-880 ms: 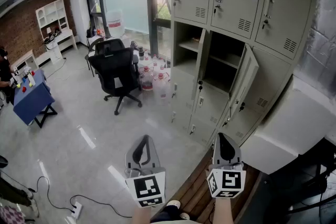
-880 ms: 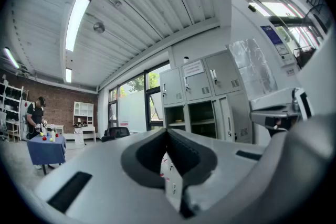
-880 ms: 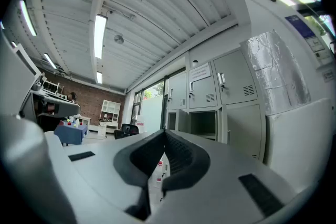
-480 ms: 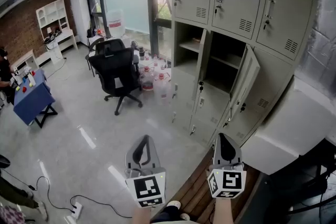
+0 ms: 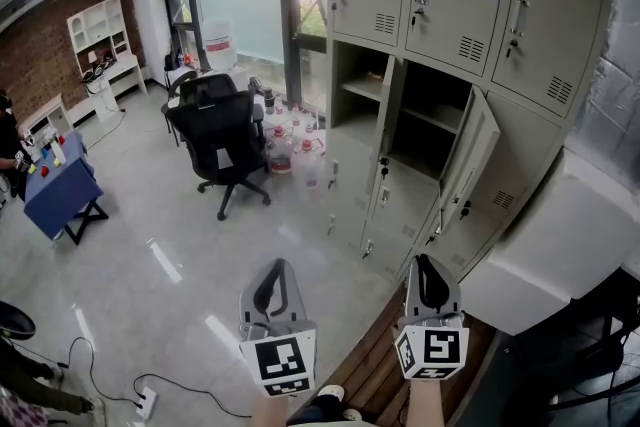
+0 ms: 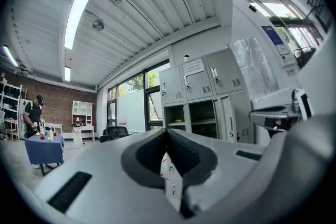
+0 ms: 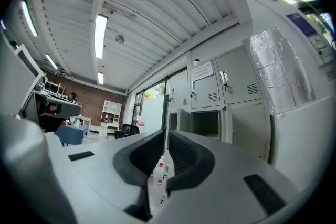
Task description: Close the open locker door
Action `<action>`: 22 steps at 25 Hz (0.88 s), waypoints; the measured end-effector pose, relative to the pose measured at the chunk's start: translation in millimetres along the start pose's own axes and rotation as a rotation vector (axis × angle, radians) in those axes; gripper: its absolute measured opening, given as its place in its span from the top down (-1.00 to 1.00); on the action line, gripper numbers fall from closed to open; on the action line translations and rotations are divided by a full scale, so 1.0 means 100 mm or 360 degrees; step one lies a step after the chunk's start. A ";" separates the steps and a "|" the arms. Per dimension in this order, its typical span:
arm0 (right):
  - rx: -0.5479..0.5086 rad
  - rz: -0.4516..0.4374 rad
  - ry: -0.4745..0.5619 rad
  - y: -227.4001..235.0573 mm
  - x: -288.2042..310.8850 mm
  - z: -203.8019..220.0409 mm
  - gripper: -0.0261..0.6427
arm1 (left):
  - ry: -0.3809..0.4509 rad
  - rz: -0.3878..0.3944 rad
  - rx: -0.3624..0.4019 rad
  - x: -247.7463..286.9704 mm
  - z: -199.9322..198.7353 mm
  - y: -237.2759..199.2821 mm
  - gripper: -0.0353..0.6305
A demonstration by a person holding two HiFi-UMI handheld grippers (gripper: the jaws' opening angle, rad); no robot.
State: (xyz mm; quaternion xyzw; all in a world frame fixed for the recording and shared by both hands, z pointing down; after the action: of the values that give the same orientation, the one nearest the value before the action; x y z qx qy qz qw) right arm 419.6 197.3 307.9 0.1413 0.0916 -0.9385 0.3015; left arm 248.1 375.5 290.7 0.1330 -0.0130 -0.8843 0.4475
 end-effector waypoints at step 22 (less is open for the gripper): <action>0.0040 -0.0115 -0.0078 -0.15 0.66 0.36 0.21 | -0.0012 0.0043 -0.0014 0.66 0.32 -0.18 0.89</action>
State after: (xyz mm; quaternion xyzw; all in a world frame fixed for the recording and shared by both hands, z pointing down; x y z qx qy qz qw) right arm 351.9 164.0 321.6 0.1187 0.0775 -0.9530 0.2679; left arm 188.5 330.5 304.5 0.1275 -0.0124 -0.8786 0.4600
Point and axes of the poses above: the fingertips, and each gripper's own axes: x forward along the fingers, y to its right, z out of its underside, the point moved 8 cm from there along -x, backward along the fingers, and after that the axes turned 12 degrees about y, right-handed, at the moved point
